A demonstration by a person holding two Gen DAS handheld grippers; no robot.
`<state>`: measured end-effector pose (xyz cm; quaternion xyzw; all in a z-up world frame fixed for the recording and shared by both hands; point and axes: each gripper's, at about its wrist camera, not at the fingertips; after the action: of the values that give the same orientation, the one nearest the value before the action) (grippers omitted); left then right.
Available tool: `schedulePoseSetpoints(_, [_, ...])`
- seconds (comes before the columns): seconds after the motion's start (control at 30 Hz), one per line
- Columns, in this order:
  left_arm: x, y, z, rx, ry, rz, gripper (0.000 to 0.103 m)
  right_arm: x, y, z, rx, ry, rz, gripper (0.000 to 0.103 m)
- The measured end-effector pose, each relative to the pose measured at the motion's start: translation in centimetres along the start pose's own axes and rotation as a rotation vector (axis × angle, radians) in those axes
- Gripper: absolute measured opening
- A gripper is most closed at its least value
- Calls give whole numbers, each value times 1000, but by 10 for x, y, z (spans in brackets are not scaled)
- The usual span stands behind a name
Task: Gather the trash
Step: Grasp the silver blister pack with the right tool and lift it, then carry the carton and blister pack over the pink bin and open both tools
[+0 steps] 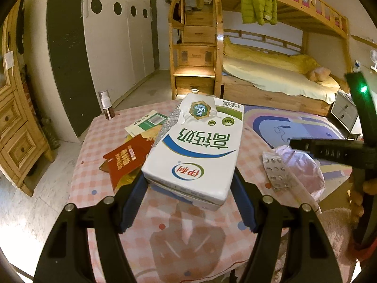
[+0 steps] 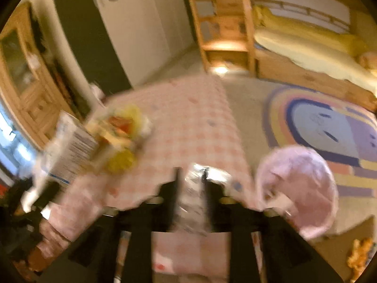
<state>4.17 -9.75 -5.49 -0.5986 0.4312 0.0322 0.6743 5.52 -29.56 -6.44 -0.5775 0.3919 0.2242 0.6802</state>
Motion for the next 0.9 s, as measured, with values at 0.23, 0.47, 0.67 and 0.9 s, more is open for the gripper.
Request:
schedulePoseSetpoints(0.23, [8, 6, -1, -16, 18, 20, 68, 32, 15, 28, -64, 19, 151, 78])
schedulePoseSetpoints(0.47, [8, 12, 8, -40, 22, 30, 68, 52, 22, 43, -105, 108, 223, 65])
schedulePoseSetpoints(0.67, [7, 17, 9, -55, 31, 33, 68, 45, 26, 44, -107, 122, 201, 53])
schedulePoseSetpoints(0.9, [4, 15, -4, -30, 53, 29, 68, 39, 24, 28, -57, 52, 187, 16])
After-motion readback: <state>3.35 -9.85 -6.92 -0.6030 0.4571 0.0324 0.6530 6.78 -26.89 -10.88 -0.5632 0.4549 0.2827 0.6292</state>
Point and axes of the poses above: each gripper's, at about its wrist camera, not at the fingertips, and x roughly the way its jaws point, z to its left, y to its underside, and after that the axes turned 10 degrees about y, right-handed
